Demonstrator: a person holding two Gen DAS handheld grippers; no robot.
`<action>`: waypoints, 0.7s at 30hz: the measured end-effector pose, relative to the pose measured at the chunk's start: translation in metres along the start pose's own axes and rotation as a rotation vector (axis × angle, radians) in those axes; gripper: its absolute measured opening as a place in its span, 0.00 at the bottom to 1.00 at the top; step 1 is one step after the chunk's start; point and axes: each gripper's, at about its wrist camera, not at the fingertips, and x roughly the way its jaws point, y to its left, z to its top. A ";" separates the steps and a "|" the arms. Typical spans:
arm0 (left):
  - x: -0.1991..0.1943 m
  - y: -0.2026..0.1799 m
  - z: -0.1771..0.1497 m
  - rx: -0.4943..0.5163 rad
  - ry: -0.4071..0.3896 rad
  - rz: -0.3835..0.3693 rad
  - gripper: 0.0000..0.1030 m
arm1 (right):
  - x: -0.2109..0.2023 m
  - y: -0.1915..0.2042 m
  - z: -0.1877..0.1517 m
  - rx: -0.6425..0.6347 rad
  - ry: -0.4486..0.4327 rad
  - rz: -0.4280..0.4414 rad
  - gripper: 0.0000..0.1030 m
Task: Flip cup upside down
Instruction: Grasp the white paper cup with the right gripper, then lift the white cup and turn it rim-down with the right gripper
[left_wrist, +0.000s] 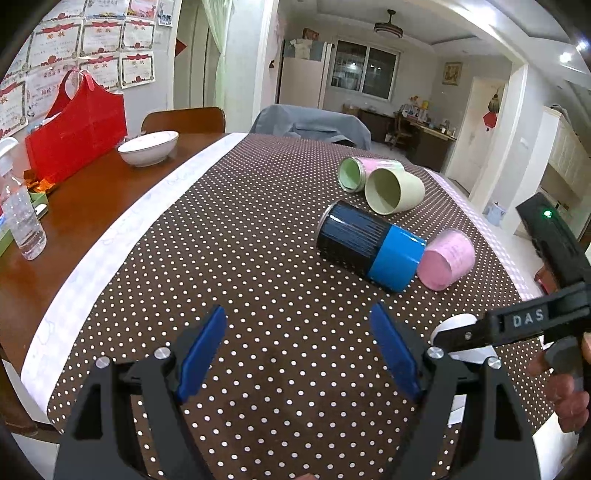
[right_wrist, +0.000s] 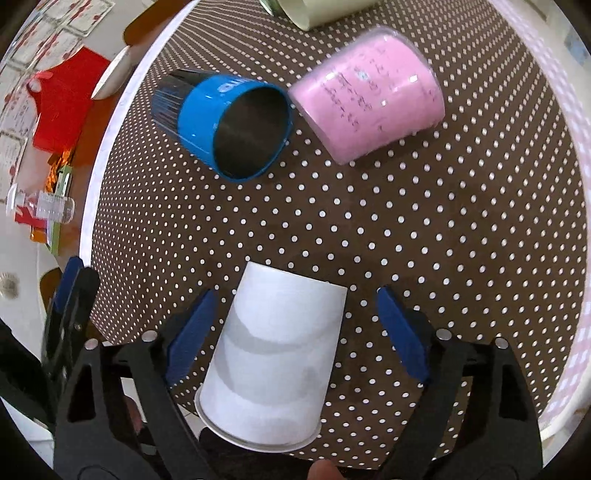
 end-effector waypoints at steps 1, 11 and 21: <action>0.000 0.000 0.000 -0.002 0.003 -0.002 0.77 | 0.002 0.002 0.001 -0.001 0.009 -0.002 0.79; -0.004 -0.002 -0.004 -0.012 0.004 0.000 0.77 | 0.004 0.028 0.004 -0.083 0.002 -0.011 0.59; -0.018 -0.015 -0.007 0.007 -0.013 0.025 0.77 | -0.028 0.031 -0.021 -0.173 -0.153 0.030 0.57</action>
